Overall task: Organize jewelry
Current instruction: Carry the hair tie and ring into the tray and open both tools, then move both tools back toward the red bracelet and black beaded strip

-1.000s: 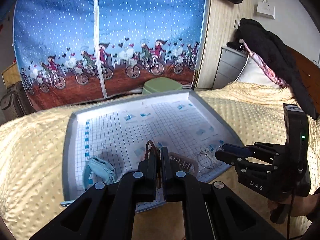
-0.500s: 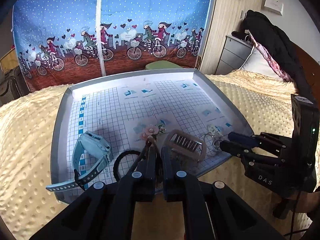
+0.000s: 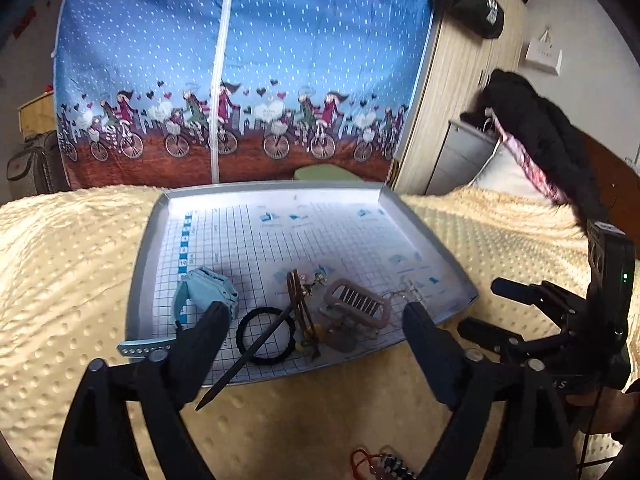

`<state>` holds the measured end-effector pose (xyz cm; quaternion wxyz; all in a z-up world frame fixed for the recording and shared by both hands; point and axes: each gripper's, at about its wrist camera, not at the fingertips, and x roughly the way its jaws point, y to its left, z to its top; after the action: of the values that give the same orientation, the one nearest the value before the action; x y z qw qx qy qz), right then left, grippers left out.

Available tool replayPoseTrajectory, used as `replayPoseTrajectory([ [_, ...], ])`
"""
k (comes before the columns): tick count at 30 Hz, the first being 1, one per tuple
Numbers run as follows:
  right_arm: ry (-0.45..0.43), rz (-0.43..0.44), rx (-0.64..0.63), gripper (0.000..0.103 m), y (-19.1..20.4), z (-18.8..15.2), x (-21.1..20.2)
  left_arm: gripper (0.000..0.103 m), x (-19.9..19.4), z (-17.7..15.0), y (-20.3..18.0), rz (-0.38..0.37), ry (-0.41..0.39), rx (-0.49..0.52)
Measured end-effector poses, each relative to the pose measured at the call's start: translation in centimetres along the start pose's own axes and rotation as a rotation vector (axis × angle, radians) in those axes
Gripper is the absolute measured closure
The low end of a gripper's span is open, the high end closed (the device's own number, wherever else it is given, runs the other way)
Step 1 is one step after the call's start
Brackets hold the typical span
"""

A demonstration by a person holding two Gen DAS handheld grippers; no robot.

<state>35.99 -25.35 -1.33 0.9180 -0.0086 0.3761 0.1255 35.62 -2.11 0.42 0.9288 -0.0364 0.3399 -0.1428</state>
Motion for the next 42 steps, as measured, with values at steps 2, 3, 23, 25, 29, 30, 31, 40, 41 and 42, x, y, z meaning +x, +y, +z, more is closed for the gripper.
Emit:
replayPoseTrajectory([
  [2,-0.029,-0.002,-0.002,0.006,0.2,-0.2,-1.5,0.001,-1.6,-0.4,-0.1,0.012,-0.055,-0.012],
  [3,-0.049,-0.003,0.001,0.005,0.3,-0.4,-2.7,0.000,-2.5,-0.6,-0.2,0.017,-0.085,-0.020],
  [23,-0.130,-0.018,-0.040,0.002,3.4,-3.9,-16.8,0.000,-12.9,-6.9,-0.6,0.062,-0.146,-0.003],
  [25,-0.101,-0.020,-0.042,0.002,3.5,-4.7,-16.9,0.000,-13.1,-8.1,-0.5,0.061,-0.115,-0.003],
  [29,-0.027,-0.013,-0.034,0.002,3.4,-6.6,-16.3,0.000,-13.4,-9.7,-0.7,0.067,-0.074,0.010],
  [30,-0.001,-0.013,-0.037,0.002,3.5,-7.0,-15.9,0.000,-13.5,-10.1,-0.8,0.069,-0.062,0.012],
  [31,0.013,-0.012,-0.040,0.002,3.5,-7.3,-15.7,0.000,-13.4,-10.5,-0.9,0.068,-0.051,0.014],
  [40,0.107,0.006,-0.024,0.002,3.7,-9.6,-14.6,0.000,-13.0,-12.1,-1.5,0.065,0.007,0.026],
  [41,0.112,0.005,-0.022,0.002,3.7,-9.7,-14.5,0.000,-12.9,-12.1,-1.6,0.065,0.011,0.028],
  [42,0.115,0.003,-0.022,0.002,3.7,-9.8,-14.4,0.000,-12.9,-12.1,-1.7,0.065,0.014,0.029],
])
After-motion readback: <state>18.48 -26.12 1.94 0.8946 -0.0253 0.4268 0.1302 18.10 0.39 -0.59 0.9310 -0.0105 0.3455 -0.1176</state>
